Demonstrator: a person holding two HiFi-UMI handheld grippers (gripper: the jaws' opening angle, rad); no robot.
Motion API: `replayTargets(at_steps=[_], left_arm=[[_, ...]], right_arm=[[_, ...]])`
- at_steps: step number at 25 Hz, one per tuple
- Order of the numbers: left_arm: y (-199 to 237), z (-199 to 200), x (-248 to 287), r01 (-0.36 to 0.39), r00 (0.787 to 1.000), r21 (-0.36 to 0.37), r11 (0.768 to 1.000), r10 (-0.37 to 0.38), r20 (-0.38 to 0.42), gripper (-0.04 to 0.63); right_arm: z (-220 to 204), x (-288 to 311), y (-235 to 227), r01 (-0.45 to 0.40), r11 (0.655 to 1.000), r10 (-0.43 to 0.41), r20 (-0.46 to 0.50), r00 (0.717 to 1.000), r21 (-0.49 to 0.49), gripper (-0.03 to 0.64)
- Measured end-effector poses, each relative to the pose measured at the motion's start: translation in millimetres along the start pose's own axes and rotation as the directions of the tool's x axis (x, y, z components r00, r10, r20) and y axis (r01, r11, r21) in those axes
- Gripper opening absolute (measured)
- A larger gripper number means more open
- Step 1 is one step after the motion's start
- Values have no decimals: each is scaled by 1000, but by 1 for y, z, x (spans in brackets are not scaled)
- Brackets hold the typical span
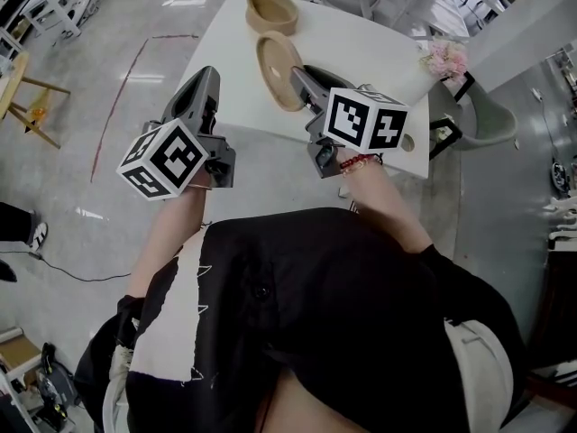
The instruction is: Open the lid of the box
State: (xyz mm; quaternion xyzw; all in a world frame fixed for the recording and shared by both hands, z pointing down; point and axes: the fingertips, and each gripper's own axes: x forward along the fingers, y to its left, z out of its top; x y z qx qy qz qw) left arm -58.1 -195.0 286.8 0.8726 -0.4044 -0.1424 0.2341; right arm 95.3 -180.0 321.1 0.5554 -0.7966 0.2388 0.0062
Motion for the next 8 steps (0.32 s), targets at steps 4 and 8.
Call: replayTargets(at_steps=[4, 8], left_arm=[[-2, 2, 0, 4, 1000, 0, 1000, -4, 2, 9], [-2, 3, 0, 5, 1000, 0, 1000, -5, 1, 9]], right_arm=[[2, -1, 2, -3, 1000, 3, 1, 1000, -6, 87], [4, -2, 4, -3, 1000, 3, 6, 1000, -11, 87]])
